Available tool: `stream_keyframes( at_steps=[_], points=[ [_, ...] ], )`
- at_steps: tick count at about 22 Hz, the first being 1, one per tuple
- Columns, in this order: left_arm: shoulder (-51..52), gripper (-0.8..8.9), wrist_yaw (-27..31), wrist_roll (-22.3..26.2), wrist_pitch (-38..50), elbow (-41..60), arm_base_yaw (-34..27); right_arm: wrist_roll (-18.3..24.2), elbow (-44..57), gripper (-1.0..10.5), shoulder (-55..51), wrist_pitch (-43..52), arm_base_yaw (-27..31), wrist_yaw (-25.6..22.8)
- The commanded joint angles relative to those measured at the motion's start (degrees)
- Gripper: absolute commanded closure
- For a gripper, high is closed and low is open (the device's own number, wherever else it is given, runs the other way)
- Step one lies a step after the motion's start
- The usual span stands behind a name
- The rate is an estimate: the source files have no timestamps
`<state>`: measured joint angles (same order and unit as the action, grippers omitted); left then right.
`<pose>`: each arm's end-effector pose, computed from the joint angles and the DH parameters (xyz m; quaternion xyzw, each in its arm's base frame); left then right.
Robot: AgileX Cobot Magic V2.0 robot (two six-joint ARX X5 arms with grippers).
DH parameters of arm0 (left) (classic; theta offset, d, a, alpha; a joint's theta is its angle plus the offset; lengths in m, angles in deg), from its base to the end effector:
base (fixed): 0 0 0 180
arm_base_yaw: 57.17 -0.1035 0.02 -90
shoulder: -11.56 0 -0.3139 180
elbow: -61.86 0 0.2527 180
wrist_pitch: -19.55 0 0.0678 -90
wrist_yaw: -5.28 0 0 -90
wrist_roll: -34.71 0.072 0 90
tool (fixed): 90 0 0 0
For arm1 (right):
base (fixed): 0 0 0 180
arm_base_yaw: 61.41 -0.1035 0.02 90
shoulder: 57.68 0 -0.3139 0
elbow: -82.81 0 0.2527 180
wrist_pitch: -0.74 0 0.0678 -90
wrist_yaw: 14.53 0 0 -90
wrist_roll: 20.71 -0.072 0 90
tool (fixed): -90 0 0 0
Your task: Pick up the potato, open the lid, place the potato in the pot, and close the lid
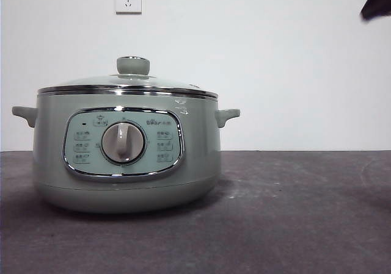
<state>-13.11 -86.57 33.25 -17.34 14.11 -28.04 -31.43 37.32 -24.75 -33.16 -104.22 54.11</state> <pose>0.0888 -0.0521 0.3002 0.0162 0.1202 -0.2636 0.9570 0.1123 0.0683 0.2800 -0.0077 0.1733 0.1674 0.9705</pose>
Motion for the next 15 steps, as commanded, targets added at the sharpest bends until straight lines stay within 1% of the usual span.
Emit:
stream_keyframes(
  at_steps=[1, 4, 7, 9, 15],
  points=[
    [0.24, 8.22, 0.28, -2.14, 5.01, 4.39, 0.22, -3.02, 2.78, 9.6, 0.61, 3.37, -0.24, 0.33],
    [0.00, 8.22, 0.26, -3.19, 8.39, 6.49, 0.22, -4.22, 2.84, 9.6, 2.67, 3.50, -0.22, 0.00],
    [-1.22, 8.15, 0.17, -5.05, 8.52, 6.51, 0.22, -5.75, 2.84, 9.6, 4.17, 3.50, -0.02, -0.09],
    [-2.71, 8.15, 0.81, -4.52, 7.67, 6.51, 0.15, -5.73, 2.82, 9.5, 4.72, 2.86, 0.00, 0.35],
    [-4.52, 8.15, 0.77, -4.52, 5.62, 6.51, 0.15, -5.73, 2.82, 9.5, 4.17, 1.20, 0.00, 0.04]
  ],
)
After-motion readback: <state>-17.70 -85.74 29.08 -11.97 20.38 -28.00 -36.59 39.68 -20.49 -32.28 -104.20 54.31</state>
